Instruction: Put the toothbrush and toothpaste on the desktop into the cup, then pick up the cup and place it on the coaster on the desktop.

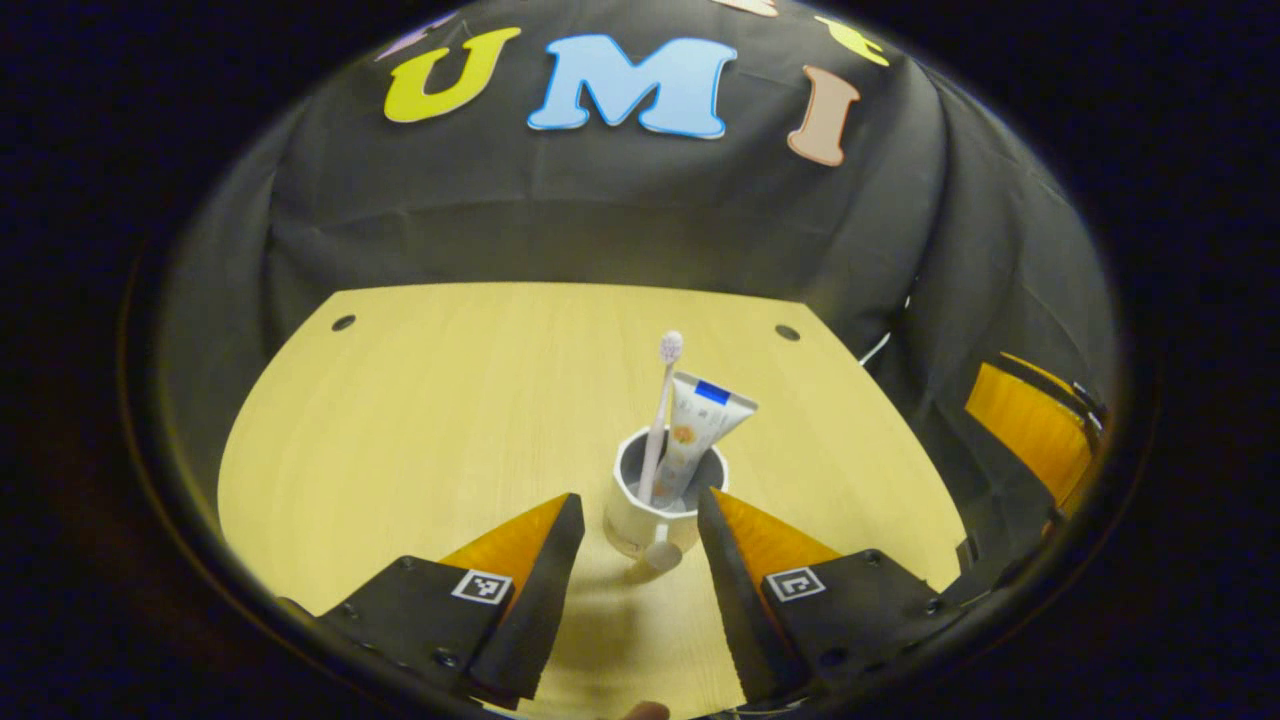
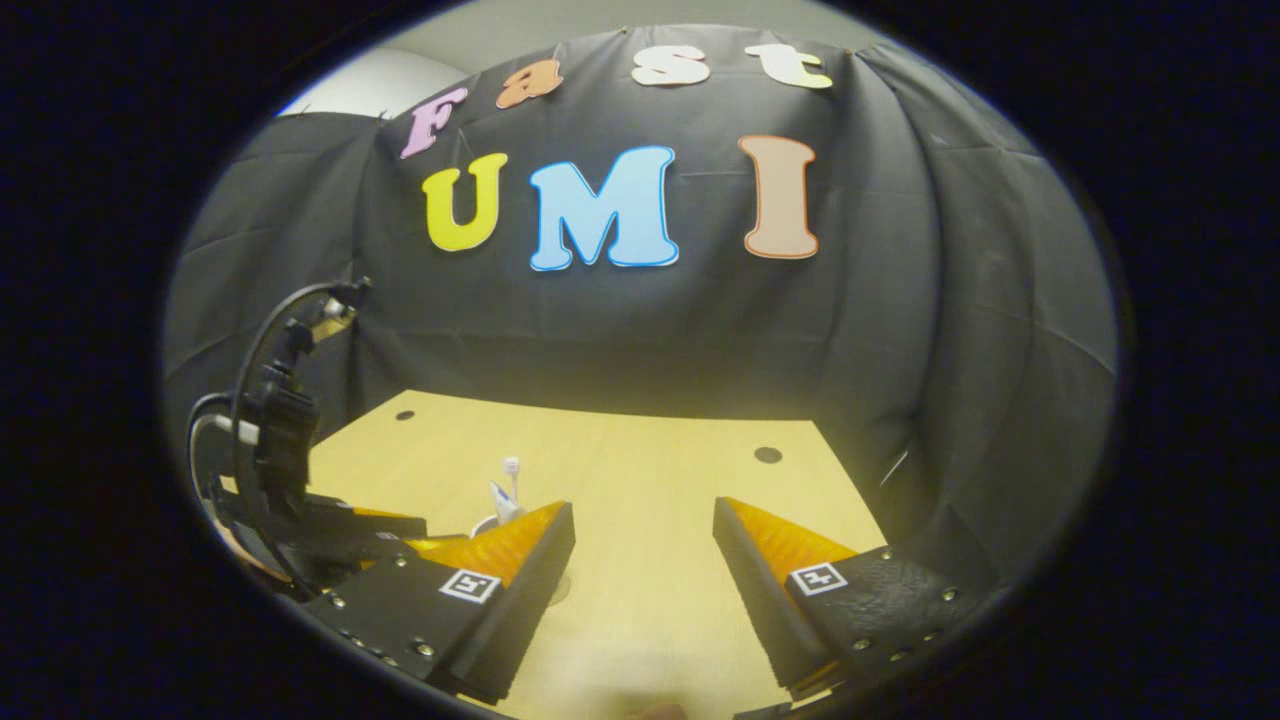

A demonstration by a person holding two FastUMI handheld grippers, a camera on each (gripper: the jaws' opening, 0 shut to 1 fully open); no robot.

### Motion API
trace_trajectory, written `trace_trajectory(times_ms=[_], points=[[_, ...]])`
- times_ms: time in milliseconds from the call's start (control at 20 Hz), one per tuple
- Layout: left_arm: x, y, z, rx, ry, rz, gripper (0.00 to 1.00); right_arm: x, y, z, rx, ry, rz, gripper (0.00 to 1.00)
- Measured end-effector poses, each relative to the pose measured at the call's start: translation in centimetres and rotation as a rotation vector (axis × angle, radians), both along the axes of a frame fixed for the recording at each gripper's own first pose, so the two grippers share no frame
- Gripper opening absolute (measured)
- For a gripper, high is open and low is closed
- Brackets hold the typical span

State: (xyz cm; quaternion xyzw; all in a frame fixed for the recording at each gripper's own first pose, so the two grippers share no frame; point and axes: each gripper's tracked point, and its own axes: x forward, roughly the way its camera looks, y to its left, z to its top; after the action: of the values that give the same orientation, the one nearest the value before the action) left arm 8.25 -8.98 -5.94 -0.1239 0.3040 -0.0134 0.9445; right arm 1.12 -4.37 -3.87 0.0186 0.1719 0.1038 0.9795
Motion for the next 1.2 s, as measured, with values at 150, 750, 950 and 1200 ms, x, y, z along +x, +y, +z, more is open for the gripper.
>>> trace_trajectory(times_ms=[150,750,950,1200], points=[[0.3,1.7,2.6,0.017,-0.106,0.042,0.77,-0.1,0.9,0.8,-0.008,-0.024,-0.006,0.9],[-3.5,6.9,11.9,0.201,-0.479,0.071,0.78,-0.2,4.1,4.8,-0.02,-0.14,-0.068,0.9],[-4.4,7.4,14.5,0.252,-0.575,0.061,0.79,-0.3,4.5,6.0,-0.023,-0.174,-0.083,0.9],[-4.6,7.1,16.7,0.264,-0.656,0.074,0.77,-0.5,4.3,7.2,-0.028,-0.217,-0.092,0.89]])
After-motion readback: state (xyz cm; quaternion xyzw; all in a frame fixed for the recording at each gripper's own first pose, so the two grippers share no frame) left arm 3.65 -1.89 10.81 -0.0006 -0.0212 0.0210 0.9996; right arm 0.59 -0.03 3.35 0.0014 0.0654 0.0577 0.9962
